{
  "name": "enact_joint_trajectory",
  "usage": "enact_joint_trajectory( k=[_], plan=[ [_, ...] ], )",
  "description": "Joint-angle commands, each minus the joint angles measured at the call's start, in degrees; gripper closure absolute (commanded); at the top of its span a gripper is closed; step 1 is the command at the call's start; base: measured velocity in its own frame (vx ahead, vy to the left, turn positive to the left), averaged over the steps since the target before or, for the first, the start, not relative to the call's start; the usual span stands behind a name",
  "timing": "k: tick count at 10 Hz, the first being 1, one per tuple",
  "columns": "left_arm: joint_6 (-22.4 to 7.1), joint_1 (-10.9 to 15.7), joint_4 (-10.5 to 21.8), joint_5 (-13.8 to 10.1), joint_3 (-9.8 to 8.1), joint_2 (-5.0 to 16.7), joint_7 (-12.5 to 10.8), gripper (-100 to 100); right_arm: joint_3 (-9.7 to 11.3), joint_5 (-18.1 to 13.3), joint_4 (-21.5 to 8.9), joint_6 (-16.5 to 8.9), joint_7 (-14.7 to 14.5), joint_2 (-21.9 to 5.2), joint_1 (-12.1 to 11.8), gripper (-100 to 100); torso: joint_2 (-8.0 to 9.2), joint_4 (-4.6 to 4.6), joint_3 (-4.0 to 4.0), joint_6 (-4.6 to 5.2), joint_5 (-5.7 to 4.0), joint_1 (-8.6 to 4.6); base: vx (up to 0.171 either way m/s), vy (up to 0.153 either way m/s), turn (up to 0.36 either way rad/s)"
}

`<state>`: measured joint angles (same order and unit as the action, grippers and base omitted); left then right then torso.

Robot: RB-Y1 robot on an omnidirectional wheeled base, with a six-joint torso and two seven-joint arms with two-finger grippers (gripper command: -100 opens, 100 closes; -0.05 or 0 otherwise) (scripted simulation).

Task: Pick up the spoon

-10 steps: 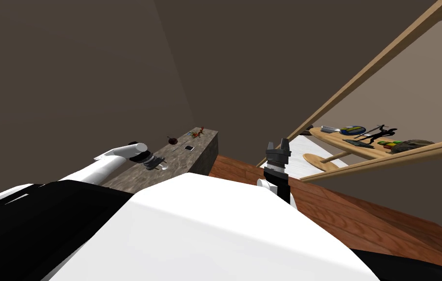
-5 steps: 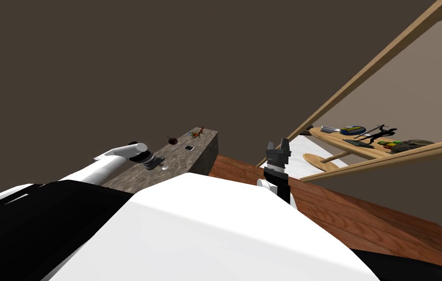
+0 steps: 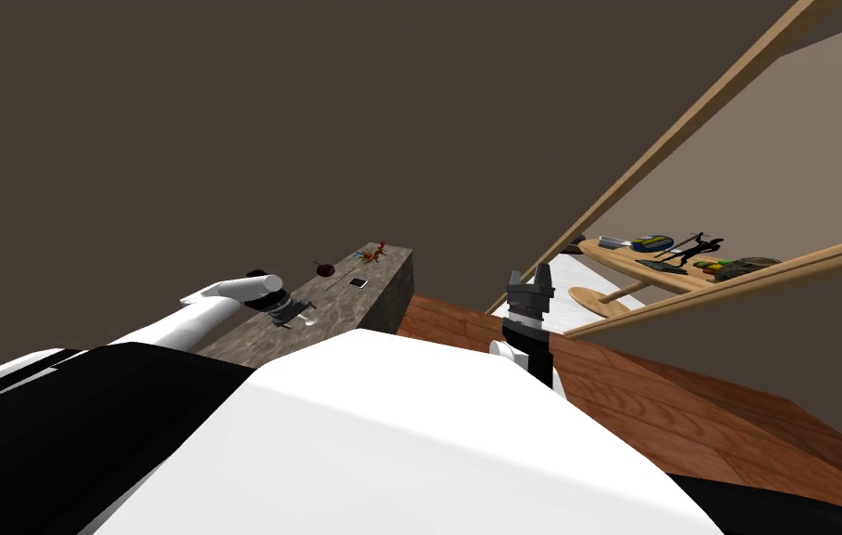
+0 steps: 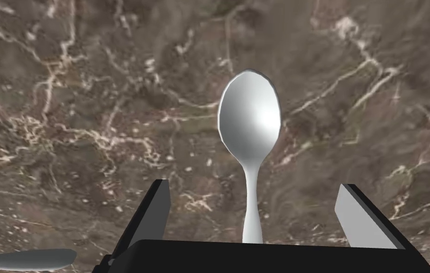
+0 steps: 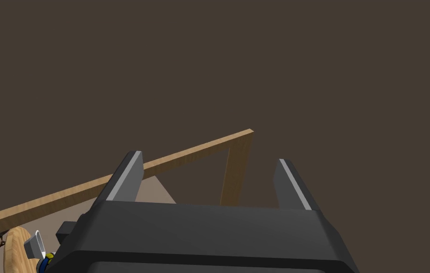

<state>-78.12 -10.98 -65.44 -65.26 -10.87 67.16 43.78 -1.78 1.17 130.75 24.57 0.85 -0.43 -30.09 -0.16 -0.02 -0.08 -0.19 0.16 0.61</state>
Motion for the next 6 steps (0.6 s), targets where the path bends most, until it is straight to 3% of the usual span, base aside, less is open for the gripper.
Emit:
enact_joint_trajectory(
  k=[1, 6],
  plan=[
    [1.0, 0.1, 0.2, 1.7, 0.69, 0.5, 0.6, -100, 0.0, 0.0, 0.0, 0.0, 0.0, 0.0, 0.0, 0, 0.00, 0.00, 0.00, 0.00, 0.00, 0.00, -0.016, 0.006, -0.065],
    [3.8, -0.3, 0.0, 6.6, 2.62, 1.4, 1.7, -100, 0.0, 0.0, 0.0, 0.0, 0.0, 0.0, 0.0, 0, 0.00, 0.00, 0.00, -0.01, 0.00, -0.01, -0.019, 0.005, -0.060]
  ],
)
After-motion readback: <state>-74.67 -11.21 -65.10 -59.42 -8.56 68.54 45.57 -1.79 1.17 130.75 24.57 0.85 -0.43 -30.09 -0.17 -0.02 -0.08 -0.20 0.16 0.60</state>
